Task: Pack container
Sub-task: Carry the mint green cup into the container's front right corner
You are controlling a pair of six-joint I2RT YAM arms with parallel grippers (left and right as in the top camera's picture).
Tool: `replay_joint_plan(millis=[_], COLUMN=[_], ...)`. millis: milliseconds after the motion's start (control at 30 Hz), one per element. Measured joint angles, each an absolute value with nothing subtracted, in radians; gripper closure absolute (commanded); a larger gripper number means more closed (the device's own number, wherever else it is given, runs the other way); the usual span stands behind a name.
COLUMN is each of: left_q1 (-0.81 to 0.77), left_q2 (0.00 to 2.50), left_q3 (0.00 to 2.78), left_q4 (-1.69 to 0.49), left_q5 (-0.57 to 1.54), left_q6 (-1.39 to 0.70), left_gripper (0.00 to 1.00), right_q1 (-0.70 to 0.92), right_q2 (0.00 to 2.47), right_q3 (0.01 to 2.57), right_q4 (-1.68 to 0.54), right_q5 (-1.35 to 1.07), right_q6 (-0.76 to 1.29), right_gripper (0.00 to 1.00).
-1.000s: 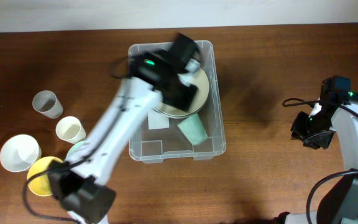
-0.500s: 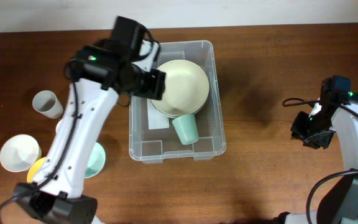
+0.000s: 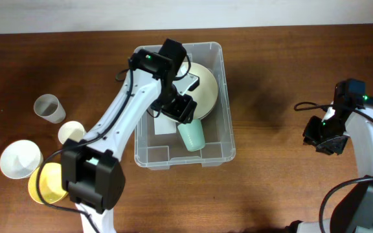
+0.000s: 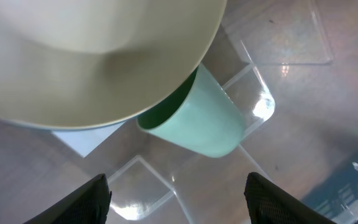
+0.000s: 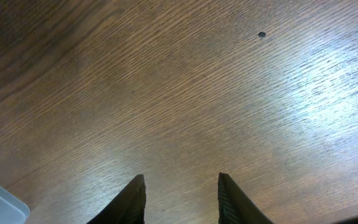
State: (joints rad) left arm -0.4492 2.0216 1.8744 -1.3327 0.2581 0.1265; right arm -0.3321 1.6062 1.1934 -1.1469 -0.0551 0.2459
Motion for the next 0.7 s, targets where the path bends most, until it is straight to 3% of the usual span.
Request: replay_joint_plan(millis=[700], left_q1=[-0.449], left_q2=[2.142], left_q3=[1.869], left_q4=[-1.253], left_q5=[0.348], left_q6=[0.267], left_gripper=[0.28], right_q1=[-0.332], right_q2=[1.606], right_q3=[1.193], right_q4=[-1.147], right_q5=[-0.055], right_q6=[0.245], right_gripper=[0.67])
